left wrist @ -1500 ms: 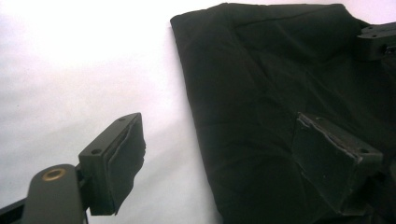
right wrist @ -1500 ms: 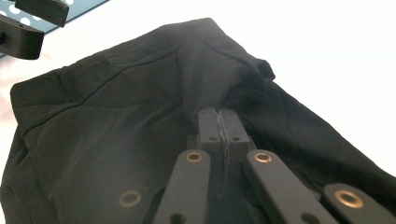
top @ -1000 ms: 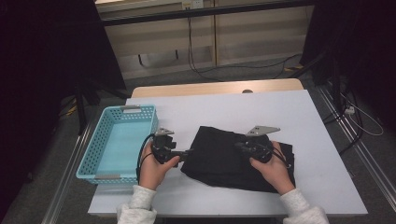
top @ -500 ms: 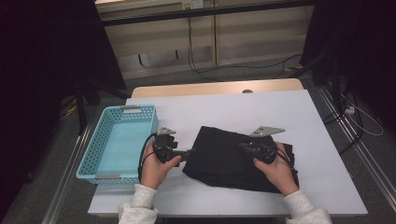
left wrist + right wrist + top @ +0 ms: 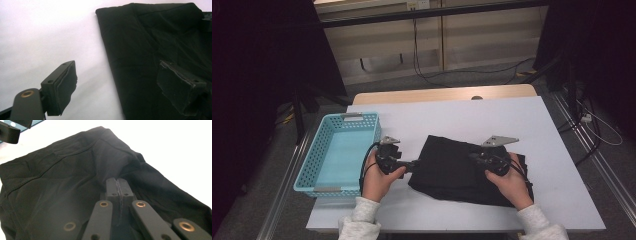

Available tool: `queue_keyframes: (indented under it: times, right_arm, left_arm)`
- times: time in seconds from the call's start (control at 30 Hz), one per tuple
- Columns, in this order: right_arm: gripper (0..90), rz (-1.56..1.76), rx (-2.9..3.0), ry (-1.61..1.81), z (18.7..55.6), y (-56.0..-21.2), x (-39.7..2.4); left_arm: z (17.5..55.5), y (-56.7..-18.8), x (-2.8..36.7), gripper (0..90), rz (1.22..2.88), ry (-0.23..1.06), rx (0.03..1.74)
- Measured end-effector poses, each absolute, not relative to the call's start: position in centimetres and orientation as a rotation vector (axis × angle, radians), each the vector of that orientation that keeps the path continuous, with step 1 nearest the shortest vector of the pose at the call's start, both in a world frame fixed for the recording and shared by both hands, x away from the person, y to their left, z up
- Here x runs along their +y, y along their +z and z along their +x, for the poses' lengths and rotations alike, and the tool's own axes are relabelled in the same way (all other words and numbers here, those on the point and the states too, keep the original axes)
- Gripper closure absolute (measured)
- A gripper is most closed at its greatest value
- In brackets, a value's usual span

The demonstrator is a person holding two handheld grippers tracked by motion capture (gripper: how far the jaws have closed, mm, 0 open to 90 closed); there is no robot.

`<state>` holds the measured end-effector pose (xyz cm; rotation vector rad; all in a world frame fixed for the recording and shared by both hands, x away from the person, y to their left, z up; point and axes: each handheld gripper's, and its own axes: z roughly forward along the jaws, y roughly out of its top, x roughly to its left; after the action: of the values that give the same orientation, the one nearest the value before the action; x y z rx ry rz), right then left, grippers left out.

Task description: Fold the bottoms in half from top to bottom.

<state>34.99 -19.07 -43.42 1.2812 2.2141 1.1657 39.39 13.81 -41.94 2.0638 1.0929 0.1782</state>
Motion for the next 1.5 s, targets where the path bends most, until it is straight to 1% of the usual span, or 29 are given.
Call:
queue_keyframes:
  times: [0.83, 1.5]
  right_arm:
    - [90.0, 1.306, 2.184, 1.164, 34.2, -43.2, -20.6]
    - [90.0, 1.319, 2.173, 1.156, 33.7, -43.1, -21.4]
  left_arm:
    - [39.7, -41.9, 13.0, 16.3, 2.079, 0.175, 1.072]
    - [40.0, -41.8, 13.1, 11.5, 2.081, 0.158, 1.062]
